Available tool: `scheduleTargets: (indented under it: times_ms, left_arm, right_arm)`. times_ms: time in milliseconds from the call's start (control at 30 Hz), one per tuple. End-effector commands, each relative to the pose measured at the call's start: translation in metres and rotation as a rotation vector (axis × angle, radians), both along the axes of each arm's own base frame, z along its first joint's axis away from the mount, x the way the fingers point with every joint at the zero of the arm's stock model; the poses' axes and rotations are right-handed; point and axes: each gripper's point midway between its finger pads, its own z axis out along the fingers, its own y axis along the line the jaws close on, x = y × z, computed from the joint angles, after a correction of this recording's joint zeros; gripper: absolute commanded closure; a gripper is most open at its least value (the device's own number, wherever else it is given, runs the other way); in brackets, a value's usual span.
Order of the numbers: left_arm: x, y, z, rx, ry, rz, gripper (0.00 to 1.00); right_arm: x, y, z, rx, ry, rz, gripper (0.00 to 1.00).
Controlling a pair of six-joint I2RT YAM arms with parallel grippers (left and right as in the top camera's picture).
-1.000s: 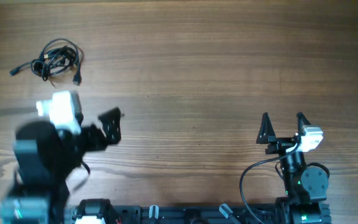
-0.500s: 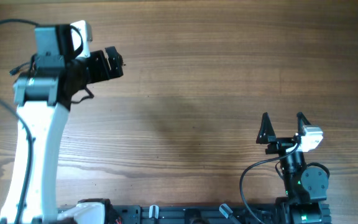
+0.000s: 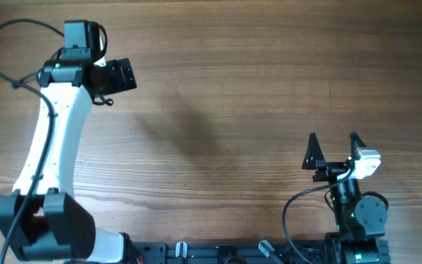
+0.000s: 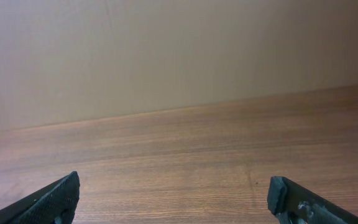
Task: Untangle cables
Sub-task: 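Reach the left gripper forward-left over the black cable bundle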
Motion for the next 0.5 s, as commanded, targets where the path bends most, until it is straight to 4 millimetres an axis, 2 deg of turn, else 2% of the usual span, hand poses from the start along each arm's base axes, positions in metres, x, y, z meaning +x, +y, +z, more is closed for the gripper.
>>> scheduleTargets:
  times_ms: [0,200,333,467]
  left_arm:
    - [0.016,0.018,-0.002,0.03,-0.032,0.03,0.0]
    - [0.028,0.051,0.007,0.066,-0.104,0.108,0.0]
    - [0.024,0.098,0.012,0.143,-0.125,0.227,0.0]
    - [0.01,0.143,0.003,0.15,-0.097,0.331,0.0]
  right_arm:
    - [0.0,-0.003,0.001,-0.011,-0.004,-0.018,0.0]
    - [0.0,-0.003,0.001,-0.011,-0.004,-0.018,0.0]
    - [0.0,-0.003,0.001,-0.011,-0.004,-0.018,0.0]
    - [0.0,-0.003,0.001,-0.011,-0.004,-0.018,0.0]
